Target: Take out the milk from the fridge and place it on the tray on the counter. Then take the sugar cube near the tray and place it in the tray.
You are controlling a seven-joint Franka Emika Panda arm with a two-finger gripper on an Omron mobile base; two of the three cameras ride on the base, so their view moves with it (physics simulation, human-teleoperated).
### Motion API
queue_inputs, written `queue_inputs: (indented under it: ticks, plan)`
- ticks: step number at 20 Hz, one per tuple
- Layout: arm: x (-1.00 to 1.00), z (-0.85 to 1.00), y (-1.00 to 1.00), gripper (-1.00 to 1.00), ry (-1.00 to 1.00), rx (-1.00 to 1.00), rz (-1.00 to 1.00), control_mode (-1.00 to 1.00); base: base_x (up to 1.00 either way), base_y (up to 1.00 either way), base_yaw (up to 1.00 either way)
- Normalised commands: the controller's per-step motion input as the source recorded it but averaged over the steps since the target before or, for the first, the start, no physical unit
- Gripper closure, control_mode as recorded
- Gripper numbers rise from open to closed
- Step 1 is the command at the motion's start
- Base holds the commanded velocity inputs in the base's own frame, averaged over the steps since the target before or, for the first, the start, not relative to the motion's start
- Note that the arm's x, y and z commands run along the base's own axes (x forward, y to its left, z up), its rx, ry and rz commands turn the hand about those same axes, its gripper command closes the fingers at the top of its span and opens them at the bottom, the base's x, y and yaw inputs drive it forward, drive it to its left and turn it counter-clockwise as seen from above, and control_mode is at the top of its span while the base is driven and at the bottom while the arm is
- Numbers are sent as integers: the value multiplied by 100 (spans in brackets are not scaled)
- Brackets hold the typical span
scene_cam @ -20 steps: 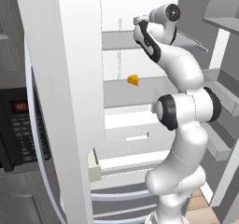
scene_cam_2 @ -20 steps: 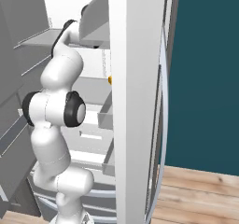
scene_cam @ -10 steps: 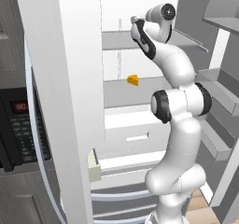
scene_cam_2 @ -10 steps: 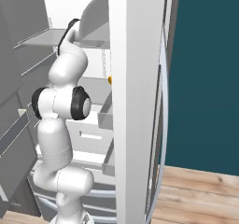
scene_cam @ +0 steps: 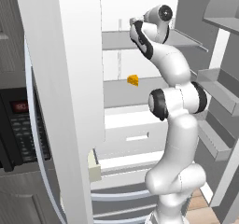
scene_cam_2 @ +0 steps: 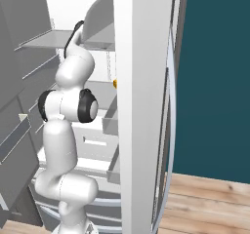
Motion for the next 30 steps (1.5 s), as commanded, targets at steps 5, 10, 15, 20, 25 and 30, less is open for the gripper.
queue_inputs:
  ticks: [5, 10, 15, 20, 25, 30]
  plan:
    - [-2, -2, 0, 100, 0, 0, 0, -100, 0, 0, 0]
    - [-39, 1, 0, 100, 0, 0, 0, -100, 0, 0, 0]
    - [-53, 3, 8, 100, 0, 0, 0, -100, 0, 0, 0]
    - [-66, 6, 11, 100, 0, 0, 0, -100, 0, 0, 0]
    - [-92, -5, 23, 100, 0, 0, 0, -100, 0, 0, 0]
    - [-100, -53, 33, 100, 0, 0, 0, -100, 0, 0, 0]
